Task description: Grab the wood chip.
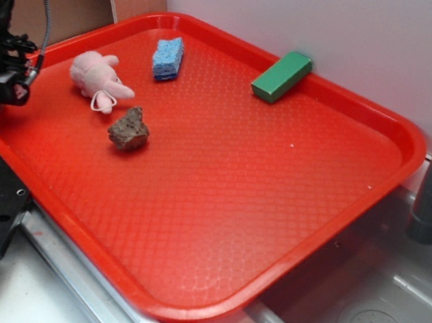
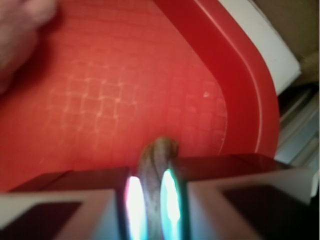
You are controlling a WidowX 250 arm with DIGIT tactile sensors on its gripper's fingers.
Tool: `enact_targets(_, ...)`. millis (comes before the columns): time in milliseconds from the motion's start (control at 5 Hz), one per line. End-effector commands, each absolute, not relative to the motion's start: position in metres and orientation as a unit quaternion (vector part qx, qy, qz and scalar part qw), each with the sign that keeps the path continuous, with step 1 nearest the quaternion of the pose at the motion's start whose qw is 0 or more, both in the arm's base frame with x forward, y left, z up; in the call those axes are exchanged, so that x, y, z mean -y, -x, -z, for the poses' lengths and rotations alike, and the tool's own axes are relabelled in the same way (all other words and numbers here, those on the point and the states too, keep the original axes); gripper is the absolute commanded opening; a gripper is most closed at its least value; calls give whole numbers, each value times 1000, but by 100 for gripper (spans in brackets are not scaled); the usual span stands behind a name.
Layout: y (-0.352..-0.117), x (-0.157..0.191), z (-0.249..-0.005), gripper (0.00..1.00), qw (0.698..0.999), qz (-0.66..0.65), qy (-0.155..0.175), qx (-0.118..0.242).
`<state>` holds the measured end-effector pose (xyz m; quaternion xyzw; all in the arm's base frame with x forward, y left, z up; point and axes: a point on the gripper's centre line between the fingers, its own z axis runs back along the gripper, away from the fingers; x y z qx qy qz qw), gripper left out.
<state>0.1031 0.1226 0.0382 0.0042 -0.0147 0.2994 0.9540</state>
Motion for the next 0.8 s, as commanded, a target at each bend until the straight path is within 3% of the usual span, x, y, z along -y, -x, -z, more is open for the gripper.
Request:
enact_targets(0,-94,-124,-109,0,979,-193,-6,62)
enact_targets(200,-145,-76,-142,0,985,-166,18,47)
enact_targets(400,-145,-76,-142,100,985,-166,18,47)
enact_targets(600,-145,-76,-142,100,985,-166,18,47)
